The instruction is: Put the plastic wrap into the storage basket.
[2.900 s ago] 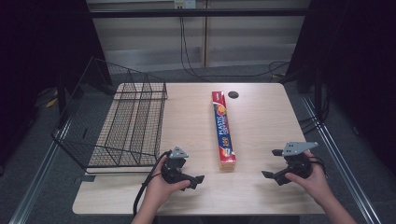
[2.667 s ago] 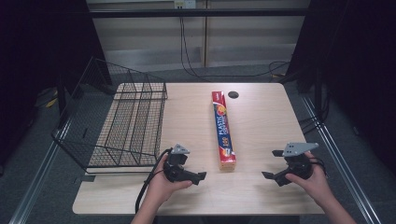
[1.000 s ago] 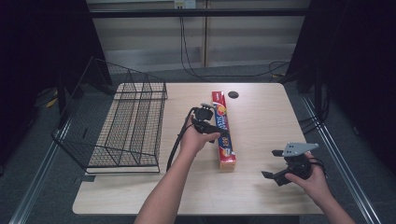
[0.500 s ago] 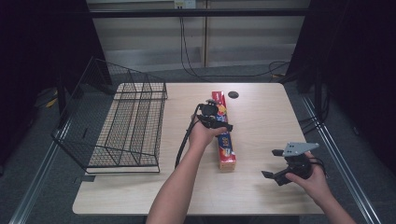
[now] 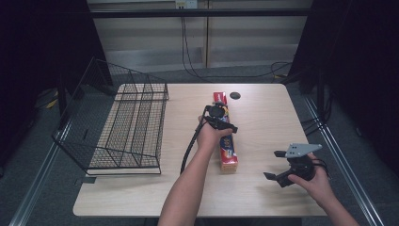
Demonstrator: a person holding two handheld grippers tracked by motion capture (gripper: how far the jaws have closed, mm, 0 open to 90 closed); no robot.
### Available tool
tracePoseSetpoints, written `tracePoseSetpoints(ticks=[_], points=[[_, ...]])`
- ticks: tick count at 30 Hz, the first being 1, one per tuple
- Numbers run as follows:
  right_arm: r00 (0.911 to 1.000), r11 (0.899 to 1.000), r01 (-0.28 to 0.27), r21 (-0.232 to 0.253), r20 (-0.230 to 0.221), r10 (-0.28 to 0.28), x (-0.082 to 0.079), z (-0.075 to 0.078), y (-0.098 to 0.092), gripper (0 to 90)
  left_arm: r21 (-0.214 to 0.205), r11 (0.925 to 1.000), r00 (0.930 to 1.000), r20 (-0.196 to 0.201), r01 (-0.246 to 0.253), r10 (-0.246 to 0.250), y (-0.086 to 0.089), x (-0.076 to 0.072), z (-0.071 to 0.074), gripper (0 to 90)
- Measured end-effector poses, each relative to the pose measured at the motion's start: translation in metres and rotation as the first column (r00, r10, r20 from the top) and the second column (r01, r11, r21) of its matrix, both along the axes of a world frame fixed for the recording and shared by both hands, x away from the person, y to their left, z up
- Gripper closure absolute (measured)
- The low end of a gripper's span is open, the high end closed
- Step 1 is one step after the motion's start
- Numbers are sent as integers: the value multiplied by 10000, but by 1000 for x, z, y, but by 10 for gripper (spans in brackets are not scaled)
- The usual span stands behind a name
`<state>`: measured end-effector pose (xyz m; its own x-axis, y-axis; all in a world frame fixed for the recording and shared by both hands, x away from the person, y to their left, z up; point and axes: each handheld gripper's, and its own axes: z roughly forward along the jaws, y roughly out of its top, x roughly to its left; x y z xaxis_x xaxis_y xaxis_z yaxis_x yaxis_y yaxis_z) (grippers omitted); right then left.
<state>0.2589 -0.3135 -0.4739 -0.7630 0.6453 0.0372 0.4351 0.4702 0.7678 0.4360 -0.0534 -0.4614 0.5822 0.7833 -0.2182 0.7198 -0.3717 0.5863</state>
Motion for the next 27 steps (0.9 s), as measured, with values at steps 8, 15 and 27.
tracePoseSetpoints(ticks=[8, 15, 27], points=[[10000, 10000, -20, 15, 43, 20, 0, 0, 0, 53, 264, 9995, 9997, -183, 176, -171, -1, 2, -3, 164], [9999, 9999, -102, 2, 92, 102, 0, 0, 1, 54, 168, 9998, 9991, -414, 48, -41, -1, 2, -3, 179], [9998, 9999, -153, 9, 102, 153, 0, 0, 1, 51, 470, 9980, 9875, -1500, -413, 479, 17, -4, 6, 335]])
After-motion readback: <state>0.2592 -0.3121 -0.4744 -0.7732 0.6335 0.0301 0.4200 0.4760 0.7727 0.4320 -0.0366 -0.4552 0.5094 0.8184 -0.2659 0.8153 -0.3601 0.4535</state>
